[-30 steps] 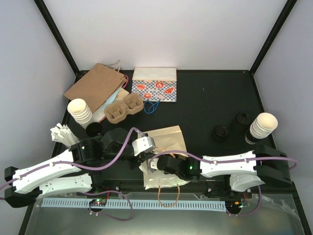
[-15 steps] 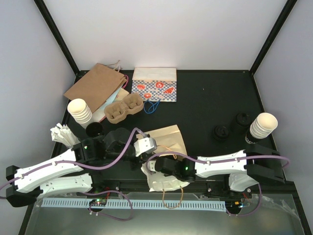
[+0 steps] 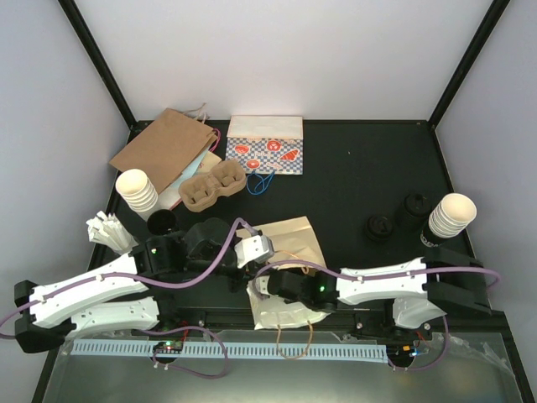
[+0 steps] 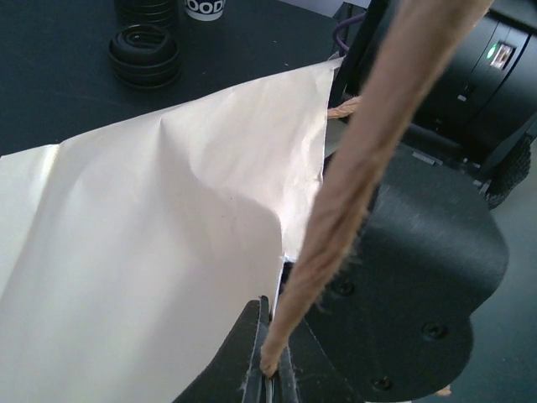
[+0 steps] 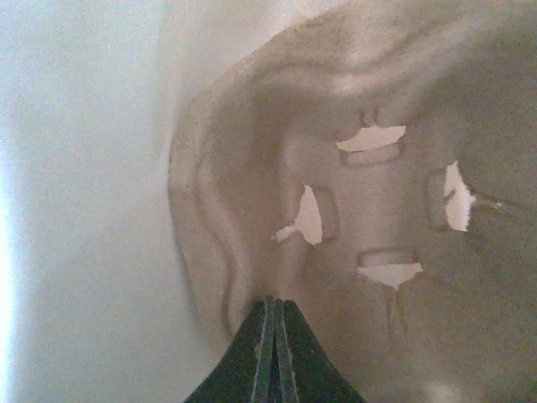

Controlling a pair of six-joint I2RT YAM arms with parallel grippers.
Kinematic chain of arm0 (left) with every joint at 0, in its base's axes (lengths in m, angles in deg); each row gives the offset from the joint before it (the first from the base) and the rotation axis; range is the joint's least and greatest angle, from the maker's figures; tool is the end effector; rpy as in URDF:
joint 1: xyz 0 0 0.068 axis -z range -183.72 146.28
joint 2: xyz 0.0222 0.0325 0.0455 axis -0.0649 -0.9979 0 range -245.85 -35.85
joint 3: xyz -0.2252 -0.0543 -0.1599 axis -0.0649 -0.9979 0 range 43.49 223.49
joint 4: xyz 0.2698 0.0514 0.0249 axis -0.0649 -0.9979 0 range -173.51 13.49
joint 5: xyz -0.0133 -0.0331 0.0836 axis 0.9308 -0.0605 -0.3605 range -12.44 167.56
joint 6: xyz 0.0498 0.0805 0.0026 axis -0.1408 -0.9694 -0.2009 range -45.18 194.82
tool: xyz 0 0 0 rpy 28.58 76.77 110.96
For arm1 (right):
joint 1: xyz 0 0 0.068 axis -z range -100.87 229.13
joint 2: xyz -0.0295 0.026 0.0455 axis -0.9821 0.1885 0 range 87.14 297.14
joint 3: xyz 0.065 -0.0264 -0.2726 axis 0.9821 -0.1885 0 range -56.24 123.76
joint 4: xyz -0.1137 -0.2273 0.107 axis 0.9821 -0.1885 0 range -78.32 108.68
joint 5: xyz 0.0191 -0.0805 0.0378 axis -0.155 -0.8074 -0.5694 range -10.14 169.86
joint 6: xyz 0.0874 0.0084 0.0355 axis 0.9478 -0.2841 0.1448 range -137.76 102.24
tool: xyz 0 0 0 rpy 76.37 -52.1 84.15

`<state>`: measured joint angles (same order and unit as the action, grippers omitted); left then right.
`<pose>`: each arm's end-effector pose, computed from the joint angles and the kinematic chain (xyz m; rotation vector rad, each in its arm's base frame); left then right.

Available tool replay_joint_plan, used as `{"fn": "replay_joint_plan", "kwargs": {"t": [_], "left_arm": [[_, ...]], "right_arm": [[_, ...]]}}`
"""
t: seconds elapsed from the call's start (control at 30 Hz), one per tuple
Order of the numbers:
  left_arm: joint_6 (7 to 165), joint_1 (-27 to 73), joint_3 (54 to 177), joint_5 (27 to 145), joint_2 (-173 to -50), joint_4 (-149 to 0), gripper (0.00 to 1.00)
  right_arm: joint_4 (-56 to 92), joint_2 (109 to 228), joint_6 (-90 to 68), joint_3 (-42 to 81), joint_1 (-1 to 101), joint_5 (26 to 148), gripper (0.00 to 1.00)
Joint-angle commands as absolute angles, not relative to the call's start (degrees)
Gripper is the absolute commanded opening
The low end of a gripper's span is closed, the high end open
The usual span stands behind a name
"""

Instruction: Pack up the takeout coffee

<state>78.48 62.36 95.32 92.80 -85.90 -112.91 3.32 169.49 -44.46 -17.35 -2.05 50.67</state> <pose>0.0734 -0.2210 0.3018 1.3400 1.8975 -0.9497 0.0858 0.2810 0.1214 -1.8554 1.5687 -0.2514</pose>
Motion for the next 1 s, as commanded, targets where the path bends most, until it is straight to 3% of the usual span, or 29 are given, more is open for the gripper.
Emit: {"fn": "replay_joint_plan", "kwargs": {"t": [0.0,0.5,0.97], "left_arm": [[79.07,62.72,95.7,96.41,-86.78,-111.51,0.02],[79.04,62.69,96.22,96.91,-87.63,-111.6,0.01],[79.43,62.7,95.92,98.93,-87.6,-110.08,0.02]], "right_arm": [[2.22,164.32,-43.44,-17.81,-1.79,52.03,0.01],[-3.42,160.0,-39.12,-17.14,-4.11,51.64,0.02],[-1.64,165.39,-39.11,-17.42,-3.36,52.67,0.01]]}}
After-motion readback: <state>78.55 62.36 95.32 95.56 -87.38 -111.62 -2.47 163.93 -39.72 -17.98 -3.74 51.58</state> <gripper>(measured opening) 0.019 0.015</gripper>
